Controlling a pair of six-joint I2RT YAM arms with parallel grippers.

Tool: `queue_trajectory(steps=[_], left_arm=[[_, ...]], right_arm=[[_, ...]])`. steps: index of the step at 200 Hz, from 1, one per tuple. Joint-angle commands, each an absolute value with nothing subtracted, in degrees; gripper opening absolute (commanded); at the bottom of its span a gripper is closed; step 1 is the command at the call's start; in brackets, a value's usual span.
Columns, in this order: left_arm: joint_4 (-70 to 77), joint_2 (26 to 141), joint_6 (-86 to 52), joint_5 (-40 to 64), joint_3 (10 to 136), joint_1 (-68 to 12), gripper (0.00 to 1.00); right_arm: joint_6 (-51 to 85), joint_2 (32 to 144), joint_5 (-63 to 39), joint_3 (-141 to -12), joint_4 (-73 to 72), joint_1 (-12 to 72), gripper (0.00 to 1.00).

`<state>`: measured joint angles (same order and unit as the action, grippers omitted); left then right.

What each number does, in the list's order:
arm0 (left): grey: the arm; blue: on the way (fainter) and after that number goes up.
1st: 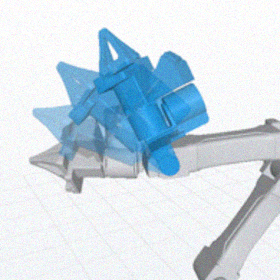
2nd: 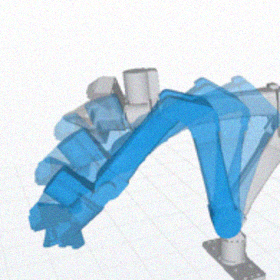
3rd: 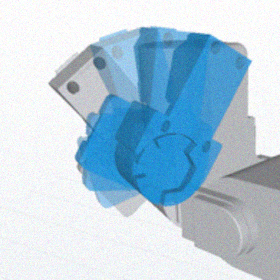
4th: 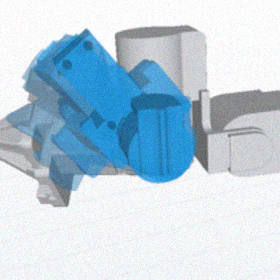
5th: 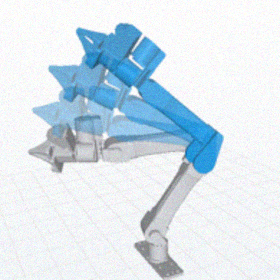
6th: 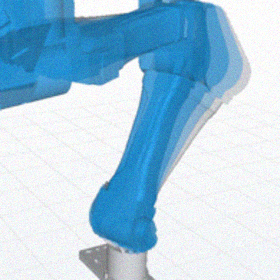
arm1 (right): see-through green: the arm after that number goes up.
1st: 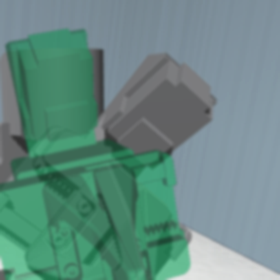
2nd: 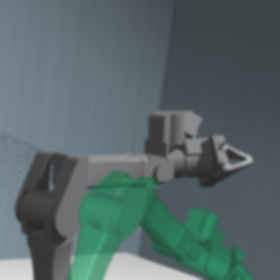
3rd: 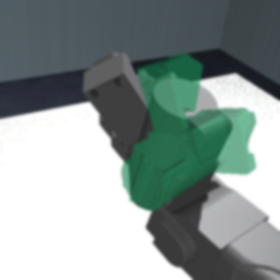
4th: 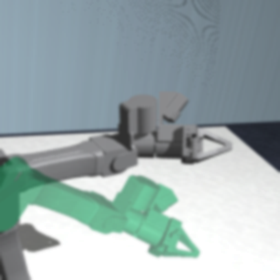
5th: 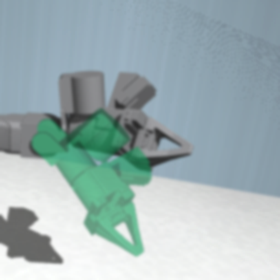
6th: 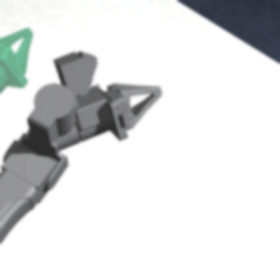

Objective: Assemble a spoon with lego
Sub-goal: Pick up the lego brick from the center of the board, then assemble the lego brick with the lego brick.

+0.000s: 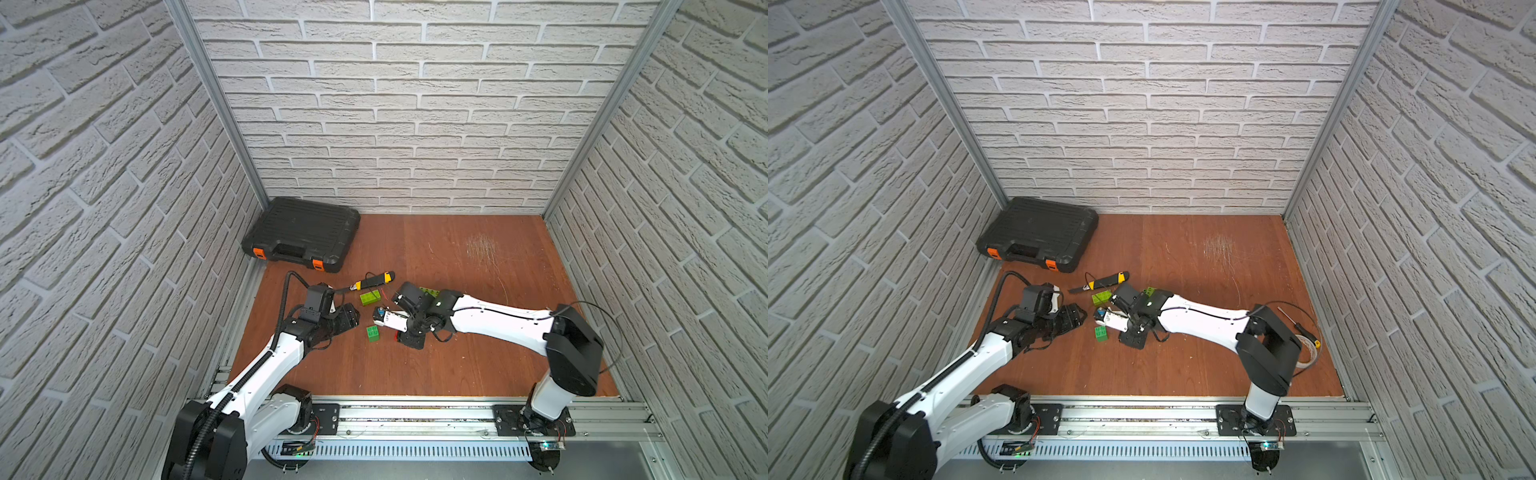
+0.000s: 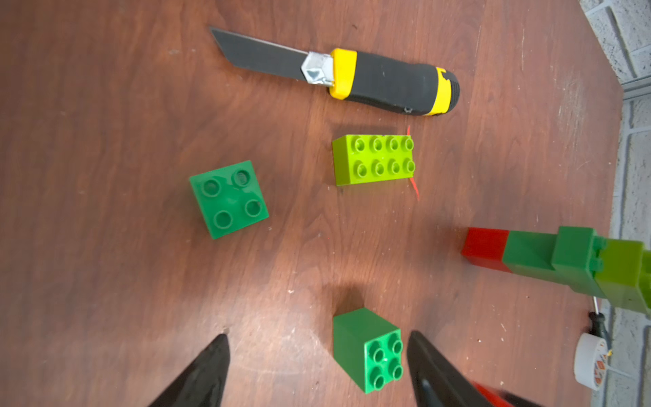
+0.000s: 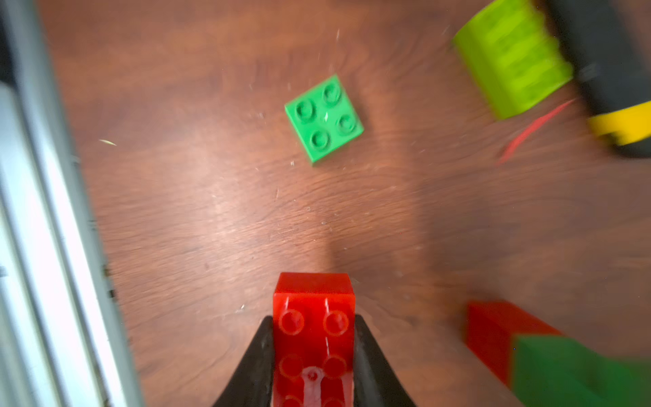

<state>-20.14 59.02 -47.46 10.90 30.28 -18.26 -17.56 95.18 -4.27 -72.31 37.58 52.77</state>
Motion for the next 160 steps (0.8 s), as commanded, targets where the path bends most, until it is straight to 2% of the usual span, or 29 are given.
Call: queue_trajectory(steps=[1,36,69,160], left_arm=[[-14.5,61.7,-48.3,13.7,32.7,-18.4,0.79],[-7.8,68.6,-49.0,15.6,36.3,-21.2,0.79],[-3.3,75.7,-49.4,16.0,40.5,-24.4,0.78],[3.1,89.3,-51.9,17.5,47.6,-30.7,0.78]], right_arm=[[-20.0,88.7,-4.7,-77.1,45.9,50.1,0.21],[-25.3,85.3,-3.7,-82.5,54.7,43.3,0.21],[-29.2,87.3,-3.9,-85.5,57.8,36.9,0.21],[-35.4,96.1,-9.6,-90.6,57.4,32.4,0.2]])
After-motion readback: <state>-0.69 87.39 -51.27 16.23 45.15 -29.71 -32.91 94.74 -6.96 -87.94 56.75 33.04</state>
